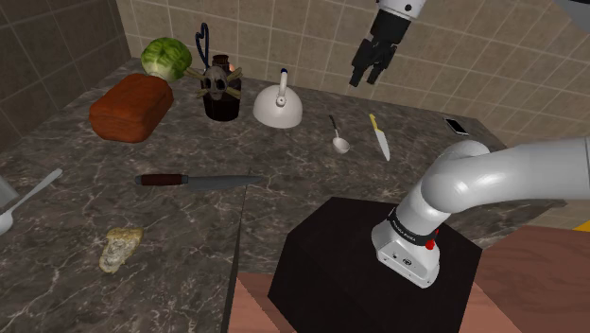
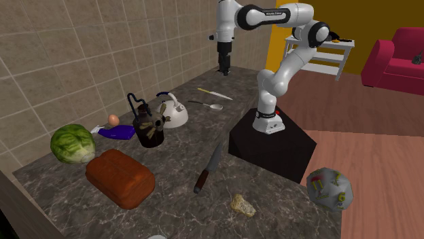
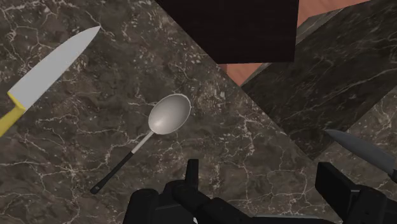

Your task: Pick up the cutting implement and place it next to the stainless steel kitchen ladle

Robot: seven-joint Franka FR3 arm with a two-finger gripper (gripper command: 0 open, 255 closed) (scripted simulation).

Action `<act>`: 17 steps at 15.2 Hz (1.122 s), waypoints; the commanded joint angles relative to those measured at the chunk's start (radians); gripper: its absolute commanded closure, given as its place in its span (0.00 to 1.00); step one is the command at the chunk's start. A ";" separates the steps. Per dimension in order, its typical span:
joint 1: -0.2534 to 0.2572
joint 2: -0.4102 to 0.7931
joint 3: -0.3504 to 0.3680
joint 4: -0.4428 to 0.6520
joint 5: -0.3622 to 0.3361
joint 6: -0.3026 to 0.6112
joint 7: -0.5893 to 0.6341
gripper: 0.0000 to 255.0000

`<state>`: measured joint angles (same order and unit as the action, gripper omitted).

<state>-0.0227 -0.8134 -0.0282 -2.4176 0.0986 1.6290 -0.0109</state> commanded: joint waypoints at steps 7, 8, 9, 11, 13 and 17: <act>0.062 0.115 0.089 -0.028 0.057 0.162 0.027 0.00; 0.072 0.137 0.104 -0.029 0.064 0.189 0.032 0.00; 0.082 0.161 0.119 -0.028 0.072 0.216 0.036 0.00; 0.100 0.210 0.149 -0.024 0.085 0.268 0.045 0.00; 0.117 0.263 0.179 -0.016 0.095 0.320 0.054 0.00; 0.147 0.377 0.238 0.014 0.105 0.417 0.074 0.00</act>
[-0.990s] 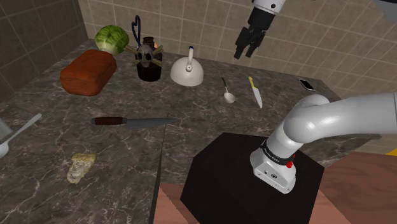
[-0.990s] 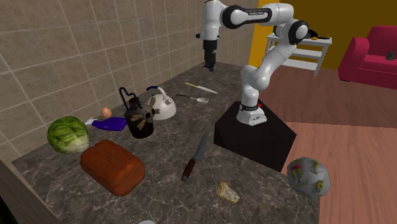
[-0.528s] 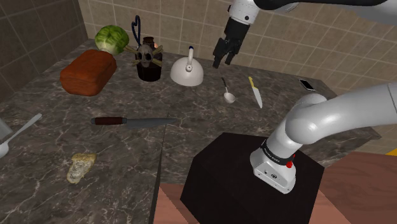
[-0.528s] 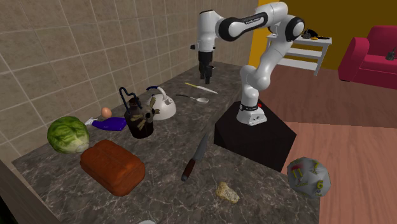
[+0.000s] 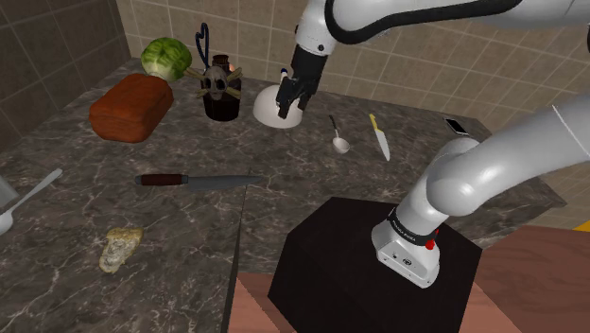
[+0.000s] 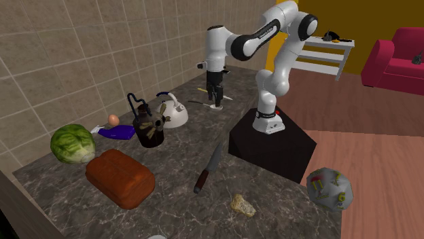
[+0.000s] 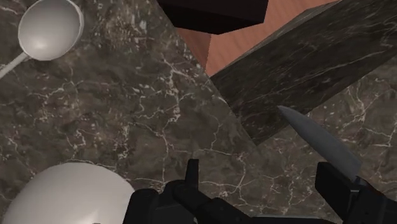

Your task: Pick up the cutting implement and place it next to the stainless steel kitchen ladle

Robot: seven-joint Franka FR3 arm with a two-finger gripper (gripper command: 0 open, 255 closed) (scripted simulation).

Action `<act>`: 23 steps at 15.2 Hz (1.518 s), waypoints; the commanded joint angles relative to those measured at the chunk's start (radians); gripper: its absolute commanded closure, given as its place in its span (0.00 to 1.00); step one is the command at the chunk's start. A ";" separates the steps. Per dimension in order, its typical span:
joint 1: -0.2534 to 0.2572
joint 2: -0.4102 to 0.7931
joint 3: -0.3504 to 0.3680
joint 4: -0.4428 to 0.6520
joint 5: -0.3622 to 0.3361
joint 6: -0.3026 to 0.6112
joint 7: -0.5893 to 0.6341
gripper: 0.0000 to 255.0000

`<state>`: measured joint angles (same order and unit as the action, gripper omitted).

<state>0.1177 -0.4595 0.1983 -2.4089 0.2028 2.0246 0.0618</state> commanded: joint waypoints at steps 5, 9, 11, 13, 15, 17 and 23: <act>0.036 0.177 0.084 0.066 -0.012 0.132 0.037 0.00; 0.056 0.307 0.139 0.132 -0.050 0.206 0.078 0.00; 0.067 0.375 0.163 0.171 -0.079 0.239 0.103 0.00; 0.080 0.444 0.184 0.213 -0.115 0.267 0.131 0.00; 0.097 0.515 0.200 0.259 -0.156 0.290 0.161 0.00; 0.118 0.586 0.211 0.310 -0.201 0.309 0.192 0.00; 0.188 0.761 0.214 0.442 -0.313 0.343 0.263 0.00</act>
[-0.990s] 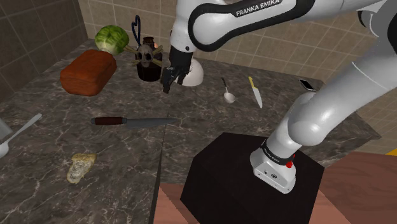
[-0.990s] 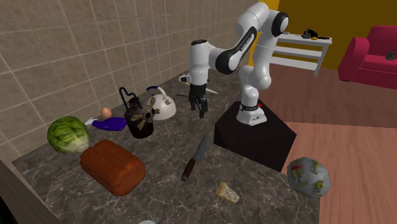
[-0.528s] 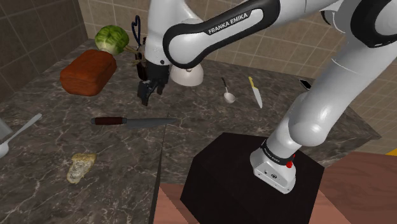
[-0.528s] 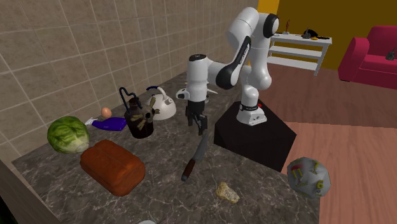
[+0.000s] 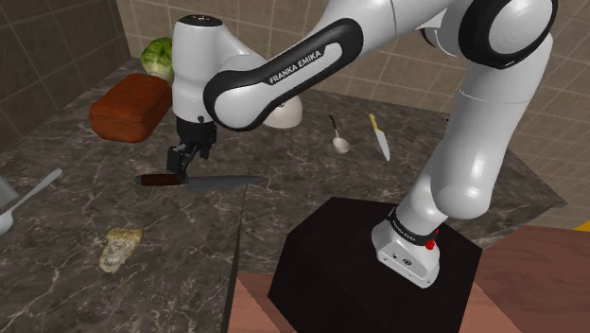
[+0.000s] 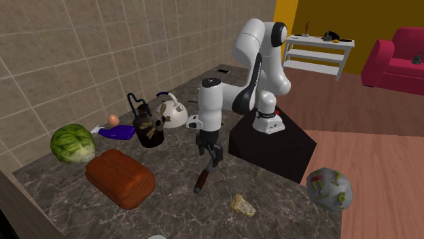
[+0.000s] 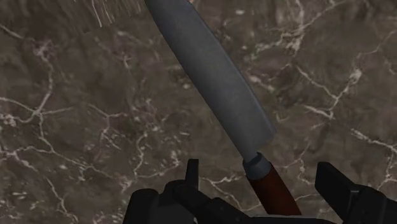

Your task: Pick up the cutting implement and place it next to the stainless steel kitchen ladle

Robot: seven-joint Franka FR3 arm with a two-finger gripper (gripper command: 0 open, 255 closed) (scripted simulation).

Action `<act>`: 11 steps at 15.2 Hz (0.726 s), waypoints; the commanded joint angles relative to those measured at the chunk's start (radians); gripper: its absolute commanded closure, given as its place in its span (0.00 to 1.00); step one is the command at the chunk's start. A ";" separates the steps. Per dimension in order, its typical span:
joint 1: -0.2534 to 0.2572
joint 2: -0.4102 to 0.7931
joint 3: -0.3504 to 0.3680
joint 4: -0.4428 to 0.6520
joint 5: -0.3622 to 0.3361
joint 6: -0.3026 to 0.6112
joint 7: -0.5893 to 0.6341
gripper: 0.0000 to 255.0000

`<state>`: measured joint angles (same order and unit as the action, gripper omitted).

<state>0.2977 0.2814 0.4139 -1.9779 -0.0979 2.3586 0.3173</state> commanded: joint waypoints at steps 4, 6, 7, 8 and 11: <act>0.018 0.059 -0.011 0.006 -0.035 0.049 0.022 0.00; 0.024 0.079 -0.017 0.005 -0.046 0.069 0.029 0.00; 0.025 0.085 -0.019 0.005 -0.049 0.074 0.032 0.00; 0.025 0.085 -0.019 0.005 -0.049 0.074 0.031 0.00; 0.025 0.085 -0.019 0.005 -0.049 0.074 0.031 0.00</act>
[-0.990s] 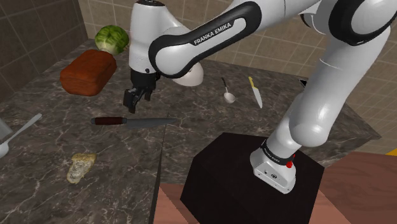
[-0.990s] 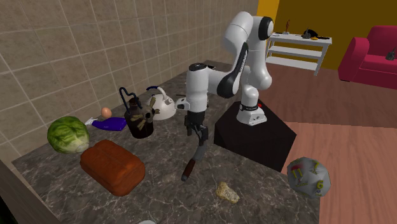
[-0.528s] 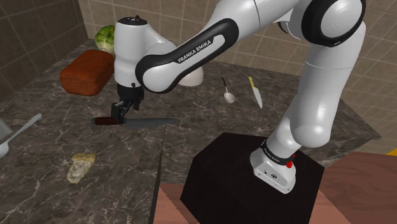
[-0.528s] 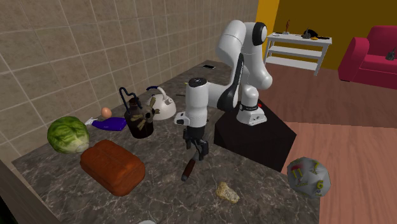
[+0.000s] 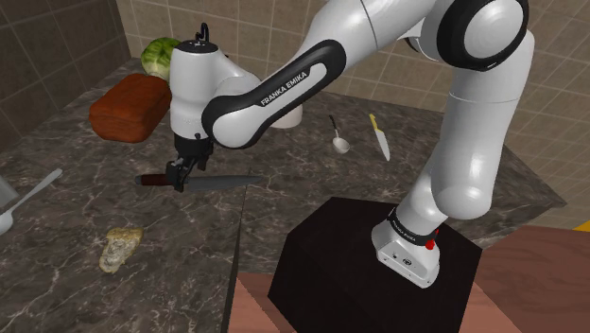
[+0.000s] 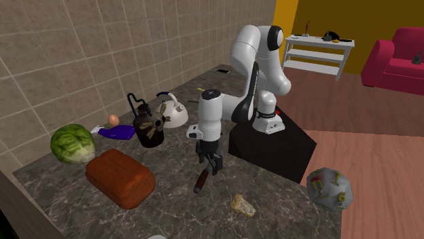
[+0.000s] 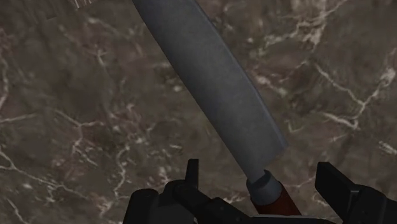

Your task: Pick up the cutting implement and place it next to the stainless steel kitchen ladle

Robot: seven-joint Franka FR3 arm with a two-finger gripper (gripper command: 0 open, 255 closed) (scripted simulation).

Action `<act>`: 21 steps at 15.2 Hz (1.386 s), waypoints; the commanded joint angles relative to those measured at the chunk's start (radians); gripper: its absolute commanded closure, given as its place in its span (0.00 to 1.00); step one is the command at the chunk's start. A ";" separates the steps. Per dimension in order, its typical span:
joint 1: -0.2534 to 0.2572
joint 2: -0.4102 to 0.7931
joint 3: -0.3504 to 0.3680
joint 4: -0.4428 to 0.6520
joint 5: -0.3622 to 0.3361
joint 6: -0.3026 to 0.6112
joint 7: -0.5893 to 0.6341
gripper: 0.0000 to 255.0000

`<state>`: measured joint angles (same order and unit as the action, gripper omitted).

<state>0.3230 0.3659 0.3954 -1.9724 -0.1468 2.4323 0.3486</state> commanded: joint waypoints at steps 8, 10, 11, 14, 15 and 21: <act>0.000 0.000 0.000 0.000 0.000 0.000 0.000 1.00; 0.000 0.000 0.000 0.000 0.000 0.001 0.000 1.00; 0.000 0.000 0.000 0.000 0.000 0.000 0.000 1.00; -0.002 -0.008 0.003 0.003 0.005 -0.010 -0.003 1.00; -0.004 -0.016 0.005 0.006 0.009 -0.021 -0.006 1.00; -0.014 -0.063 0.018 0.029 0.037 -0.088 -0.022 1.00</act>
<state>0.3109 0.3114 0.4114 -1.9436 -0.1149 2.3534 0.3298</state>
